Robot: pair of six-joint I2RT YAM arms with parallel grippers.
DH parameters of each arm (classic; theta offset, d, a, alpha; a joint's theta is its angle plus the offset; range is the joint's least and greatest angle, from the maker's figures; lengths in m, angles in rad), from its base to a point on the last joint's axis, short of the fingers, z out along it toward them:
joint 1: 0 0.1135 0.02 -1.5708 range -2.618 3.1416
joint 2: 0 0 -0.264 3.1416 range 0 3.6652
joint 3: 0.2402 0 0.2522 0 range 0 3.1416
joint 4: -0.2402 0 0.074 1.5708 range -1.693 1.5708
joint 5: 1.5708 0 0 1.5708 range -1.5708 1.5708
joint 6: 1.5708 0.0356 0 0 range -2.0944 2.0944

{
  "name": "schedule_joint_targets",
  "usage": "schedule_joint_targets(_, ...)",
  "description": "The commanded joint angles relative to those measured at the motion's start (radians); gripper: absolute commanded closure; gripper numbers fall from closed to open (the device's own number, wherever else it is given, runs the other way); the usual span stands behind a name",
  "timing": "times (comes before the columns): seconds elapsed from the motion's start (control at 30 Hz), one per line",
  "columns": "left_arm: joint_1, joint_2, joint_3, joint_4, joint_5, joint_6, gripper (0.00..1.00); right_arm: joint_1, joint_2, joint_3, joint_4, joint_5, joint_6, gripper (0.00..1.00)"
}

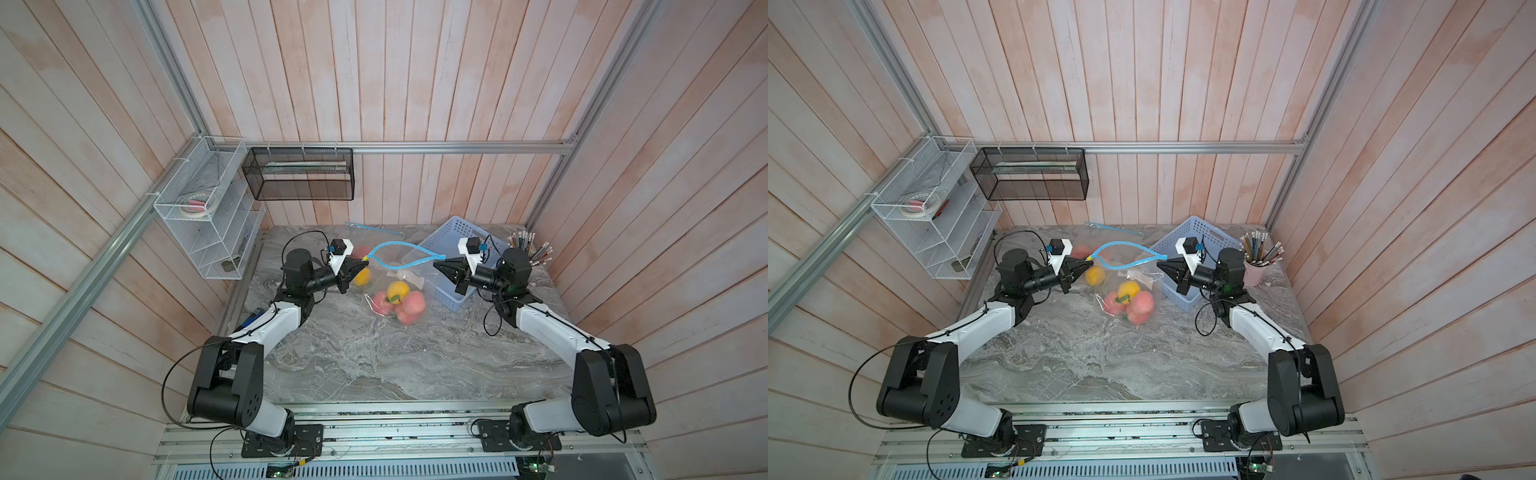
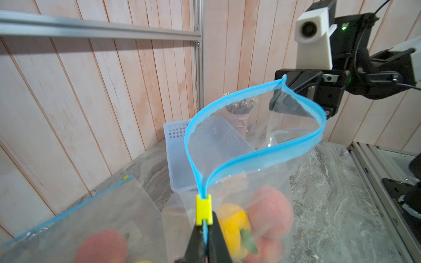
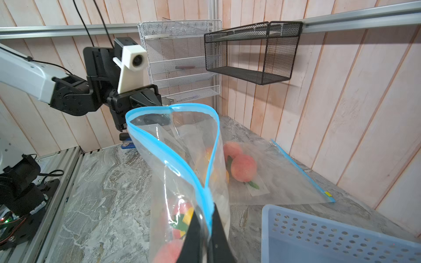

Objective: Place the peach in a zip-top bag and seal the zipper
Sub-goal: Adjust the zipper food storage bag at the center of the board.

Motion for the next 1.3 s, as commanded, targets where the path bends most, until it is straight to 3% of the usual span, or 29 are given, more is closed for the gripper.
schedule_joint_targets(0.0, 0.003, -0.084, 0.06, -0.156, -0.019, 0.073, 0.99, -0.007, -0.065, 0.061, -0.149, 0.109, -0.043, 1.0)
schedule_joint_targets(0.23, -0.01, -0.174, 0.223, -0.645, -0.065, 0.246, 1.0, -0.015, -0.151, 0.088, -0.339, 0.244, -0.063, 1.0)
schedule_joint_targets(0.37, -0.053, -0.154, 0.344, -0.902, -0.161, 0.373, 1.0, -0.018, -0.173, 0.082, -0.398, 0.287, -0.067, 1.0)
schedule_joint_targets(0.57, -0.128, -0.104, 0.426, -1.007, -0.216, 0.444, 1.0, -0.015, -0.194, 0.06, -0.421, 0.298, -0.08, 1.0)
schedule_joint_targets(0.7, -0.14, -0.084, 0.459, -1.01, -0.207, 0.449, 1.0, -0.008, -0.214, 0.116, -0.51, 0.31, -0.112, 0.63)
schedule_joint_targets(0.9, -0.142, -0.089, 0.492, -1.012, -0.21, 0.447, 1.0, -0.004, -0.272, 0.192, -0.624, 0.308, -0.19, 0.36)
schedule_joint_targets(1.07, -0.141, -0.088, 0.505, -1.019, -0.213, 0.442, 1.0, 0.004, -0.306, 0.23, -0.602, 0.368, -0.185, 0.21)
schedule_joint_targets(1.27, -0.142, -0.107, 0.491, -0.992, -0.182, 0.448, 1.0, 0.073, -0.249, 0.321, -0.649, 0.368, -0.242, 0.17)
